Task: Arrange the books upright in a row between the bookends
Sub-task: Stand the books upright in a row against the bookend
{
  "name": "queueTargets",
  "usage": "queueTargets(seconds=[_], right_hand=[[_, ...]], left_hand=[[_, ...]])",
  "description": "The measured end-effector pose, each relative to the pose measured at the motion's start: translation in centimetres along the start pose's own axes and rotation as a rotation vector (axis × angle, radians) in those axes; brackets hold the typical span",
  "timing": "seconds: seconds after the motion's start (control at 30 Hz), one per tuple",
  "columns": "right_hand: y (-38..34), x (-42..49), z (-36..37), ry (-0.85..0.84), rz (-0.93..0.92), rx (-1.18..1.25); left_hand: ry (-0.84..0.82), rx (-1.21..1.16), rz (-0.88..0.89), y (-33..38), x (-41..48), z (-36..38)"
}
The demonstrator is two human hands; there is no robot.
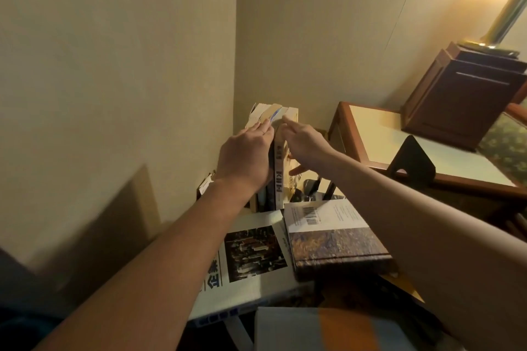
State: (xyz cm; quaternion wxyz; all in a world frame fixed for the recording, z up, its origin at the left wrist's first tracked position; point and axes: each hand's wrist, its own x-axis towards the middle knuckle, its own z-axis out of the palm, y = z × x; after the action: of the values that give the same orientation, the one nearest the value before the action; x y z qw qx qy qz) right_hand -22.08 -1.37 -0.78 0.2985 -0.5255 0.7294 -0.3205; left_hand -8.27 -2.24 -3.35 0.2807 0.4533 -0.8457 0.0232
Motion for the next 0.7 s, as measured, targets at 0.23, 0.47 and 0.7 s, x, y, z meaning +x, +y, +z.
queueTargets(seconds=[0.23, 0.47, 0.7], right_hand=[[0.1, -0.7, 0.6, 0.006, -0.026, 0.031], [2.3, -1.7, 0.4, 0.032, -0.115, 0.017], [4.2, -4.3, -1.0, 0.036, -0.185, -0.038]], left_hand=[[-0.022, -0.021, 0.01, -0.4, -0.1, 0.2], [-0.042, -0.004, 0.071, -0.1, -0.6, 0.7], [-0.168, 0.024, 0.105, 1.3, -1.1, 0.1]])
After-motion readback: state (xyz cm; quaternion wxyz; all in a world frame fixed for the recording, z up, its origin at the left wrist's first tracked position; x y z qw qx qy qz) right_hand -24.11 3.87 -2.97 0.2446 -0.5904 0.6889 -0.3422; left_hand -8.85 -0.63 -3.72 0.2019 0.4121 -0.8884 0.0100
